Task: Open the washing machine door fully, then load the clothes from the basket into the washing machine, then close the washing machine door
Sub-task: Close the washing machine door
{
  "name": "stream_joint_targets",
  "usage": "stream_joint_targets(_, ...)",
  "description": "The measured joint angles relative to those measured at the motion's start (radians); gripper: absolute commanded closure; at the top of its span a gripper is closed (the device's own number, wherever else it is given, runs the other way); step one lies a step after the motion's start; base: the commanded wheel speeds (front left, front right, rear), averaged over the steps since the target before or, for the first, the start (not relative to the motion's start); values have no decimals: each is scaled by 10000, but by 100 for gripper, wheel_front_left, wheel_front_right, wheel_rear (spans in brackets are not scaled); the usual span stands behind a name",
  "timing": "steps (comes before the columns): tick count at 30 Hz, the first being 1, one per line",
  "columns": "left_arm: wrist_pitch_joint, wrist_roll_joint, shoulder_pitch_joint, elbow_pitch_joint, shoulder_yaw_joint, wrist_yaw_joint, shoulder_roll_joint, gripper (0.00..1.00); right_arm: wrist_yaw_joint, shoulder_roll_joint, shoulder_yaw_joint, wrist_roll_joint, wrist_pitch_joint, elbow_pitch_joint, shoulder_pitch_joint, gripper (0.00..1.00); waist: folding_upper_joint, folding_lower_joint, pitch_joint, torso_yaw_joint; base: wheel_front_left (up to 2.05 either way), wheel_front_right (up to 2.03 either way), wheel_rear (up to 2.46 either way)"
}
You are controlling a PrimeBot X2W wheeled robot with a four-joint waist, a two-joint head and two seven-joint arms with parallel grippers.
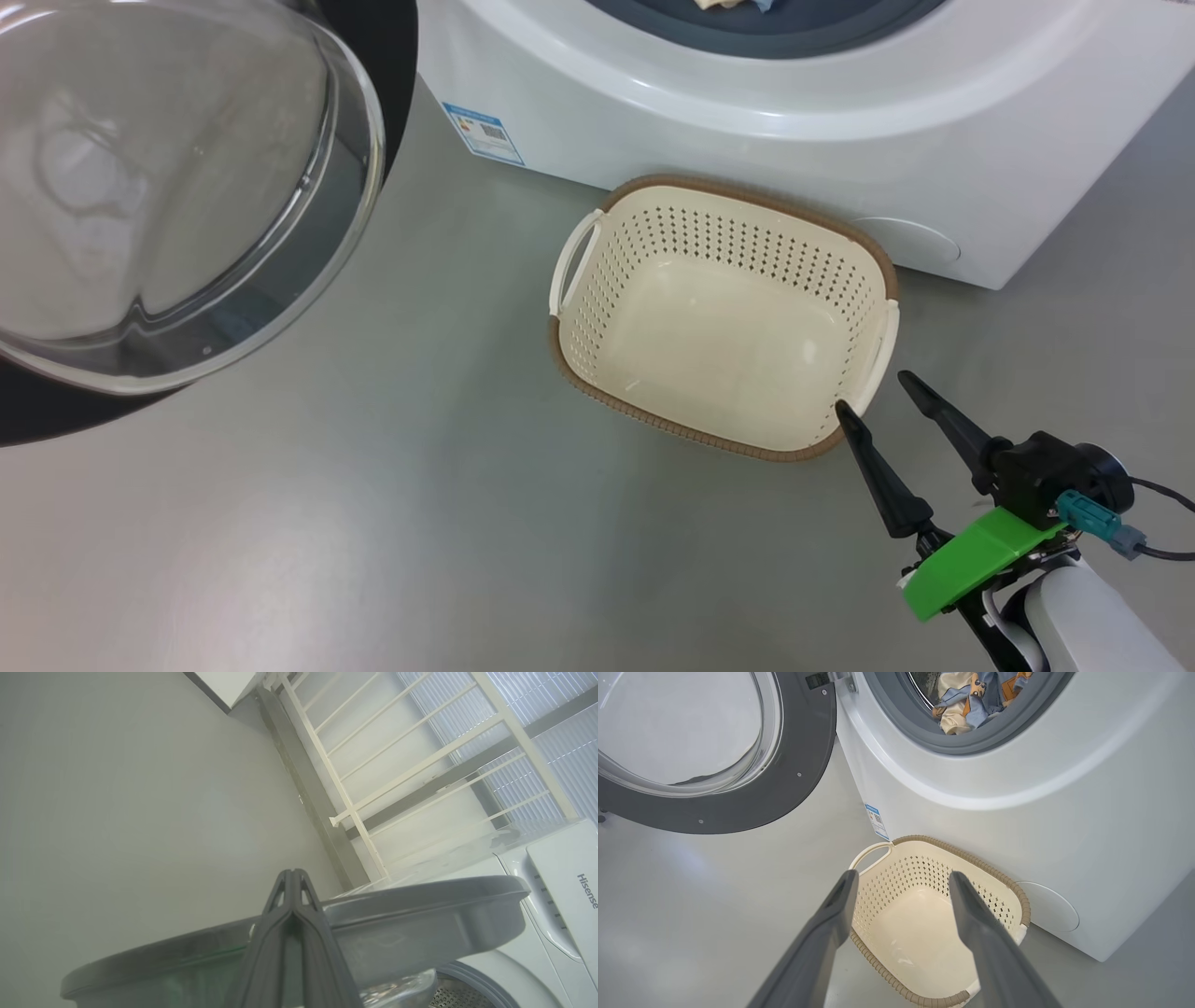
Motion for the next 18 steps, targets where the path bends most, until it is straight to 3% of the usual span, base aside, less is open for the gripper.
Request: stream_joint_targets(18,872,-4,-51,125,-362,6,174,100,0,4,17,-29,0,35,-196,0,0,0,-92,-58,0,0,0)
